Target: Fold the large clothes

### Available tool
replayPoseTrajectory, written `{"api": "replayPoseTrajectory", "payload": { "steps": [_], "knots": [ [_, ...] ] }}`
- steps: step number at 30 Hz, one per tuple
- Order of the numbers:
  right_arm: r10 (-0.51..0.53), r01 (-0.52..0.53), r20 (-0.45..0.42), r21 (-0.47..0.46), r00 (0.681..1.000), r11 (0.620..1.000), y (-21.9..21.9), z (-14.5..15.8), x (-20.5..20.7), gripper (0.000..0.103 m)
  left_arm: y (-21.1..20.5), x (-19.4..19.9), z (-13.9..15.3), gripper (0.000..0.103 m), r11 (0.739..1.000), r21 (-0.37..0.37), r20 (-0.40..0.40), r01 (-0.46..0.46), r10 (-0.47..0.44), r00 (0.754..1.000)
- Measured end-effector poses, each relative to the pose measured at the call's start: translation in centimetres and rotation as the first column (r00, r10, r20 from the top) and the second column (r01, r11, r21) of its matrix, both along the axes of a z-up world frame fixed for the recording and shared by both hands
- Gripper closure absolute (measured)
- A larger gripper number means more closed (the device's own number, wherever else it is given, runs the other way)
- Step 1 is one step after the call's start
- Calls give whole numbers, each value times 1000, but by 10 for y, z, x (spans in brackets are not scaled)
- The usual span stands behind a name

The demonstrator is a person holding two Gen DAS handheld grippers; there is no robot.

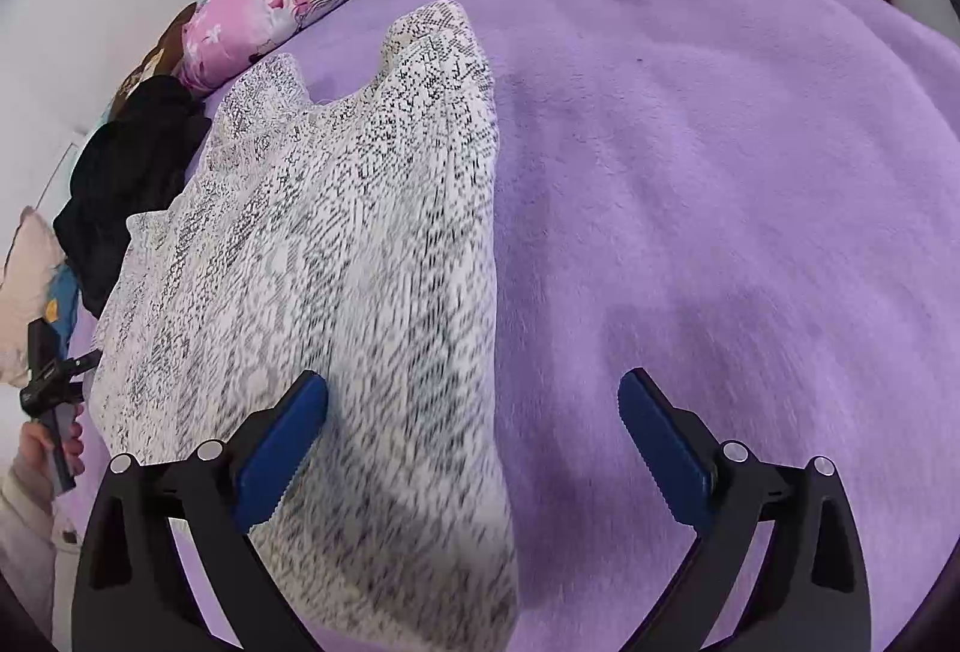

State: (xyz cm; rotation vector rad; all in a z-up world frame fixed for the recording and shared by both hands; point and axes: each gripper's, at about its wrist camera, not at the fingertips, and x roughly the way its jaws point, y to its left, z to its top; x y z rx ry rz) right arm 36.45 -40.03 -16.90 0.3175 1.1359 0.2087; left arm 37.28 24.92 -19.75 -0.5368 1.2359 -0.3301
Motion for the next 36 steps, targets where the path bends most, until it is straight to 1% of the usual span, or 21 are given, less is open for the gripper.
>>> {"api": "replayPoseTrajectory", "payload": {
  "steps": [1,5,9,10,11,13,16,17,19,20,22,23,26,31,33,34,36],
  "knots": [
    [11,-11,0,18,1000,1000,0,-2,4,7,1,3,-2,6,1000,-10,-2,5,-5,1000],
    [30,-27,-17,138,999,990,-3,-16,18,7,4,14,-7,6,998,-63,2,24,-23,1000],
    [59,-51,-28,230,998,972,-2,-30,27,7,6,21,-11,6,988,-133,23,74,-72,997],
    [71,-60,-32,256,997,965,-2,-34,28,7,8,22,-14,6,984,-157,21,86,-84,996],
    [76,-63,-35,275,997,959,-3,-37,30,5,9,24,-15,6,974,-198,29,112,-108,994],
    [87,-71,-38,312,995,947,-5,-43,32,5,8,28,-17,6,960,-244,36,136,-131,991],
    [117,-104,-18,338,993,936,-3,-47,35,5,5,35,-21,6,948,-282,24,148,-147,989],
    [126,-114,-12,341,992,933,-1,-48,35,5,2,38,-21,6,945,-283,26,165,-164,986],
    [152,-144,9,380,988,914,3,-48,39,5,-7,45,-23,6,936,-294,31,196,-196,980],
    [166,-158,12,388,986,908,6,-48,41,5,-12,48,-24,6,935,-286,29,208,-208,978],
    [206,-193,4,367,978,910,17,-49,47,5,-22,53,-27,6,939,-252,20,234,-237,971],
    [216,-201,-1,367,976,908,19,-51,49,5,-24,55,-28,6,938,-246,18,243,-247,969],
    [237,-217,-1,395,972,893,22,-54,55,5,-28,60,-31,6,931,-261,12,254,-260,966],
    [282,-262,12,403,959,877,34,-54,61,5,-36,64,-32,6,923,-255,13,288,-295,955],
    [288,-266,13,425,958,865,36,-55,64,5,-35,62,-33,6,919,-268,17,289,-295,955],
    [292,-268,16,440,956,857,38,-55,66,5,-35,63,-33,6,914,-291,24,283,-289,957],
    [296,-274,21,443,955,853,42,-55,67,5,-32,62,-35,7,908,-320,29,270,-276,961]
  ]
}}
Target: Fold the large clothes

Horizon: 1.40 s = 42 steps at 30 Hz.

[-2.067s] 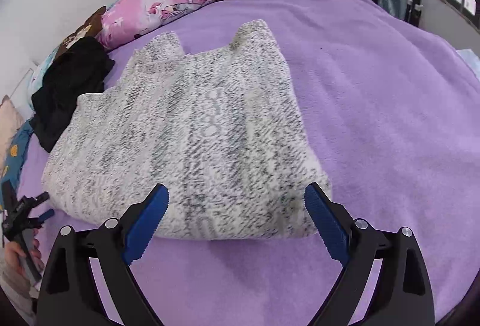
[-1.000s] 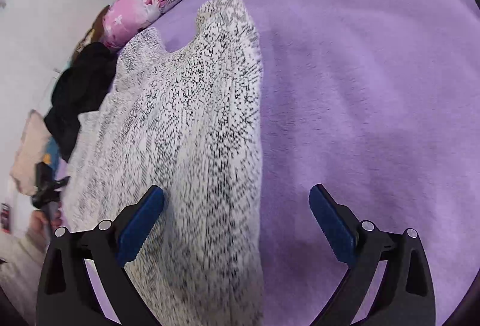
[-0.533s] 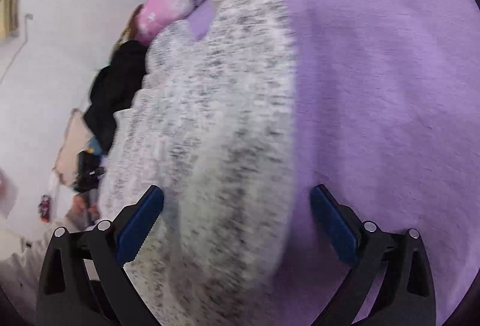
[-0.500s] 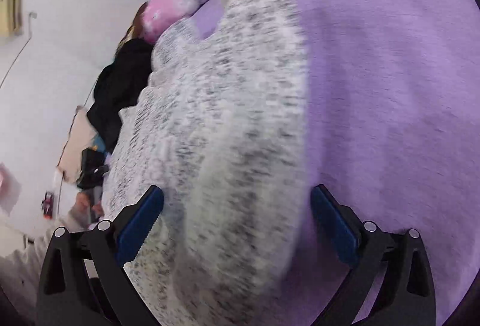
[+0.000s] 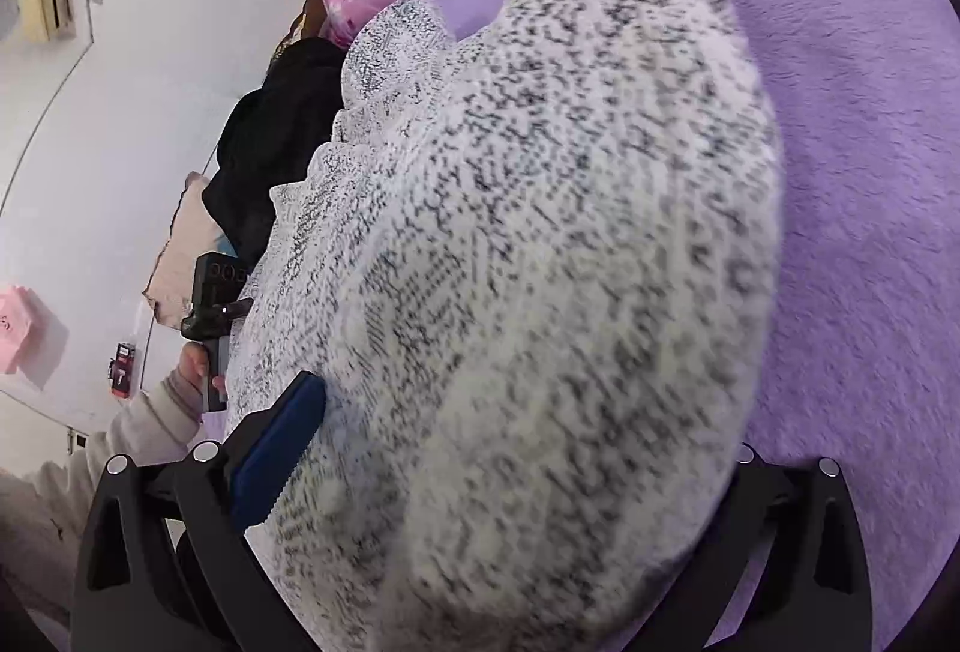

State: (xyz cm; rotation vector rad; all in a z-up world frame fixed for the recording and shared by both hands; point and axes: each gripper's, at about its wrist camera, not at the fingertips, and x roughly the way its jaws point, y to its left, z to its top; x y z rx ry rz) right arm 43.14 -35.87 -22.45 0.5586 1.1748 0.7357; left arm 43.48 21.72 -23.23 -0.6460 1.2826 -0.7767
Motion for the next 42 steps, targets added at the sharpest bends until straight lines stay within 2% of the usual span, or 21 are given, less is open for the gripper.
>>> {"api": "replayPoseTrajectory", "payload": {
  "steps": [4,7,9,10,11,12,13,20,22,25,26,29,36,39,42],
  "knots": [
    [-3,3,-5,0,1000,1000,7,0,3,5,-3,1,-1,7,1000,-25,1,3,-3,1000],
    [-12,12,2,-2,1000,1000,9,2,1,8,-7,-1,2,8,1000,1,8,7,-7,1000],
    [-29,29,5,-18,1000,999,8,4,-2,18,-13,-2,4,10,1000,24,8,3,-3,1000],
    [-37,37,2,-23,999,999,7,4,-3,21,-13,-1,5,13,1000,28,5,0,0,1000],
    [-52,51,-5,-32,999,998,4,5,-5,27,-12,-1,6,16,999,41,2,-4,4,1000],
    [-64,64,-12,-38,998,997,-1,6,-7,32,-12,-2,8,24,999,54,7,-6,6,1000],
    [-83,82,-25,-52,996,995,-3,7,-9,33,-12,-4,11,31,996,89,18,-13,11,1000],
    [-138,140,23,-184,990,973,7,30,-25,35,-13,-15,29,43,987,156,52,-30,22,998],
    [-149,155,44,-222,988,963,13,35,-30,37,-18,-15,33,49,986,164,53,-24,16,998],
    [-162,171,54,-228,985,959,20,41,-34,43,-15,-13,31,58,989,149,11,-19,18,1000],
    [-164,172,53,-223,985,960,19,43,-34,45,-14,-12,30,58,990,137,-19,-28,31,999],
    [-174,179,41,-215,984,960,17,49,-36,51,-13,-11,33,62,988,151,-37,-35,41,998],
    [-147,168,107,-222,983,960,13,79,-53,61,-19,-22,61,69,986,162,19,-40,38,999],
    [-145,171,129,-213,981,962,13,91,-60,65,-20,-27,73,71,990,132,29,-40,37,999],
    [-145,168,144,-163,979,972,12,109,-69,68,-15,-35,84,74,998,23,-5,-62,62,998]
  ]
}}
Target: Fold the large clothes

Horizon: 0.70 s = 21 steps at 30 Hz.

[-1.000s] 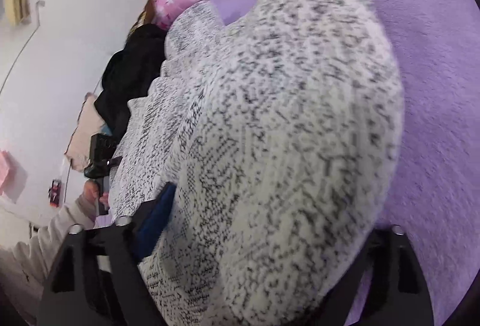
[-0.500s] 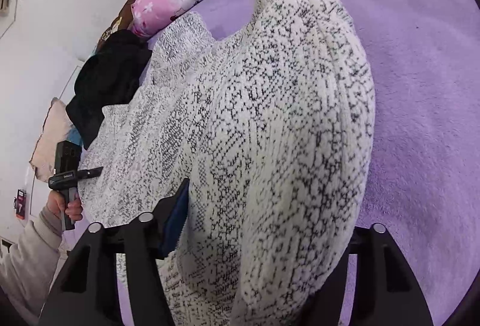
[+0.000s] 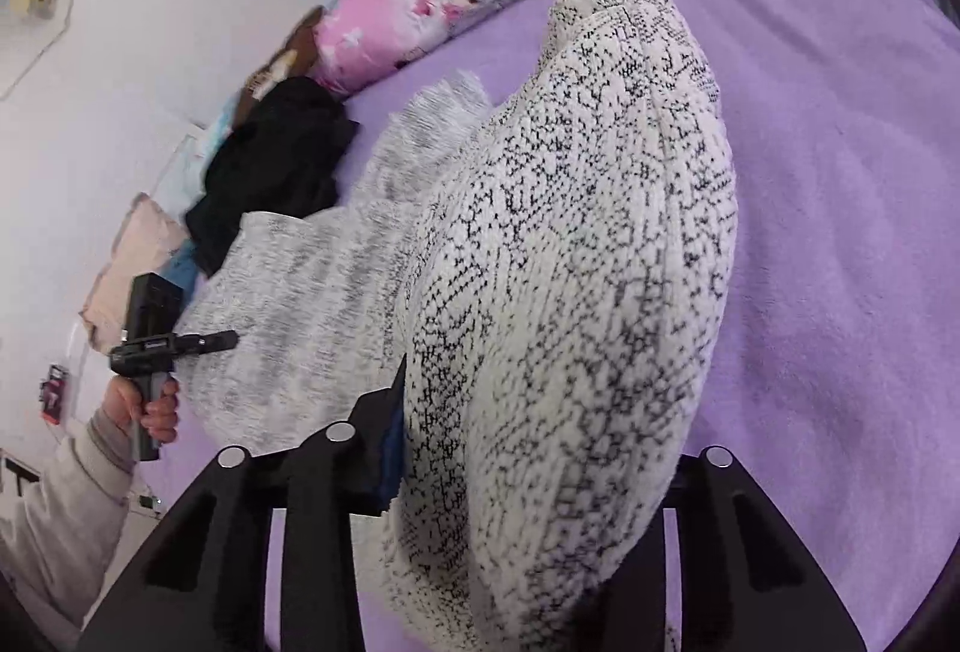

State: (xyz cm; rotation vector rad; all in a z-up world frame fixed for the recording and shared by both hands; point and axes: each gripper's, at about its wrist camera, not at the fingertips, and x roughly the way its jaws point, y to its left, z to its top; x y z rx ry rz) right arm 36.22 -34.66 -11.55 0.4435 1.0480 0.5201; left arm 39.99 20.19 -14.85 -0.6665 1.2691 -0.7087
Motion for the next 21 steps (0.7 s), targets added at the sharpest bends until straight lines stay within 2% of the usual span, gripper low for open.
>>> {"api": "replayPoseTrajectory", "payload": {
  "steps": [10,15,21],
  "knots": [
    [64,-65,33,36,997,997,-12,44,-53,76,-13,-40,41,75,1000,20,18,0,-1,1000],
    [58,-59,22,60,998,996,-26,61,-74,77,-21,-59,65,76,1000,26,36,14,-15,999],
    [48,-51,51,70,998,996,-42,84,-105,78,-39,-79,93,77,999,28,54,34,-36,998]
  ]
}}
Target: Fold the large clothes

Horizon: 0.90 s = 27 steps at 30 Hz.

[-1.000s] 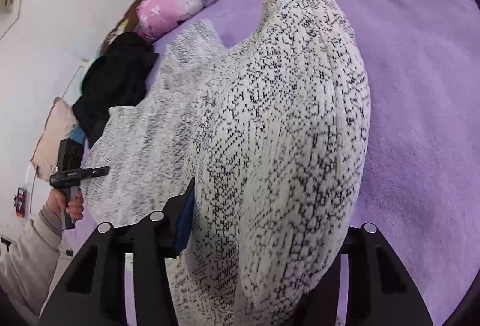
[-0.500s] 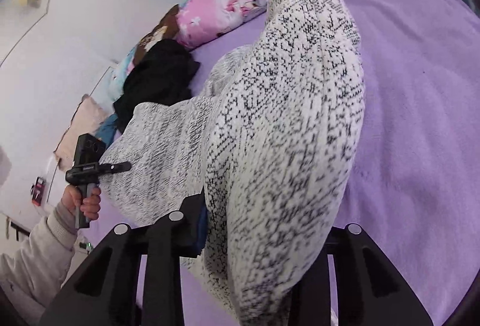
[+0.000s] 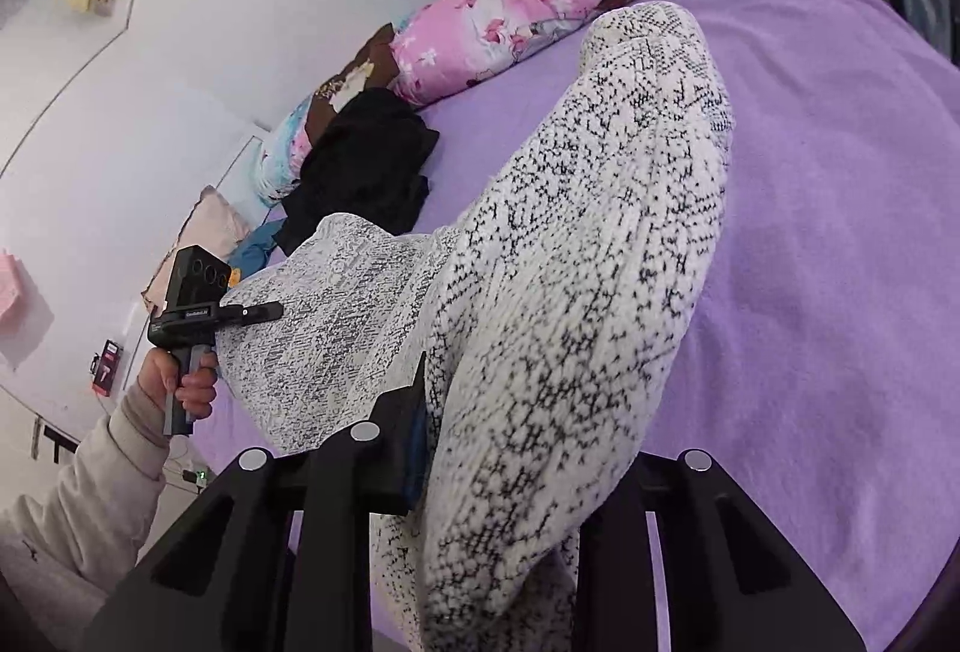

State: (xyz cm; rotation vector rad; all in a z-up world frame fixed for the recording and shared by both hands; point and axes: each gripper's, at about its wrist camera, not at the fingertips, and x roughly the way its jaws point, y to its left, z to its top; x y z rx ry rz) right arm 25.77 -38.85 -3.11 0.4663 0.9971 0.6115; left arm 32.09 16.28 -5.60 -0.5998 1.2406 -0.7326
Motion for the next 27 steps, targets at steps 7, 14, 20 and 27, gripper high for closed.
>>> {"api": "replayPoseTrajectory", "payload": {
  "steps": [7,14,20,27],
  "knots": [
    [-30,30,52,1,998,1000,-33,37,-31,78,-38,-12,38,77,999,-5,38,48,-47,998],
    [-74,75,107,-3,991,997,-81,77,-56,78,-90,-15,73,77,996,-28,64,85,-83,994],
    [-123,126,156,-9,980,992,-118,103,-78,78,-146,-13,107,77,990,-51,101,130,-125,987],
    [-165,176,199,-39,966,984,-153,129,-92,78,-212,-3,140,77,982,-72,120,173,-164,979]
  ]
}}
